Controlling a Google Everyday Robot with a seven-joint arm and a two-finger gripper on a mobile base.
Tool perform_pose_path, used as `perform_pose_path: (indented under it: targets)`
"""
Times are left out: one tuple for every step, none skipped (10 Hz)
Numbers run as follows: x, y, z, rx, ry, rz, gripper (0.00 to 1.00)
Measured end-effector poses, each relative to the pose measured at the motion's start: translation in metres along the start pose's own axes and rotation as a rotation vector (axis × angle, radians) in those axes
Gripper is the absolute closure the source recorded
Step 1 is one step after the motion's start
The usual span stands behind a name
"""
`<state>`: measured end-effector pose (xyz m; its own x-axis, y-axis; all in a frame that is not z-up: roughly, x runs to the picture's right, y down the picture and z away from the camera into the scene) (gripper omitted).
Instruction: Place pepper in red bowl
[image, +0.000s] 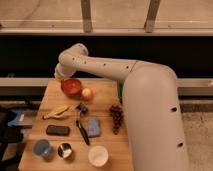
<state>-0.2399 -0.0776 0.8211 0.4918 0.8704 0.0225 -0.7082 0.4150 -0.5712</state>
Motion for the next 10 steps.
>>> perform_pose_path:
  targets:
    - [-0.006,-0.004,0.006,-0.006,-0.004,-0.001,1.0]
    - [-0.011,-0.009,0.013,-0.014,-0.004,-0.001,1.0]
    - [-0.011,-0.021,0.018,-0.02,-0.006,0.012,1.0]
    - [-0.004,-0.034,0.024,-0.04,-0.014,0.035,0.98]
    - [-0.001,-0.041,0.028,-0.055,-0.017,0.047,0.91]
    - [0.005,-0.043,0.035,-0.072,-0.015,0.057,0.82]
    - [0.012,-0.048,0.041,-0.1,-0.03,0.086,0.71]
    - [0.02,-0.059,0.041,-0.112,-0.045,0.12,0.61]
    - [0.021,-0.061,0.044,-0.13,-0.054,0.136,0.51]
    - [0.024,-0.062,0.051,-0.143,-0.053,0.145,0.41]
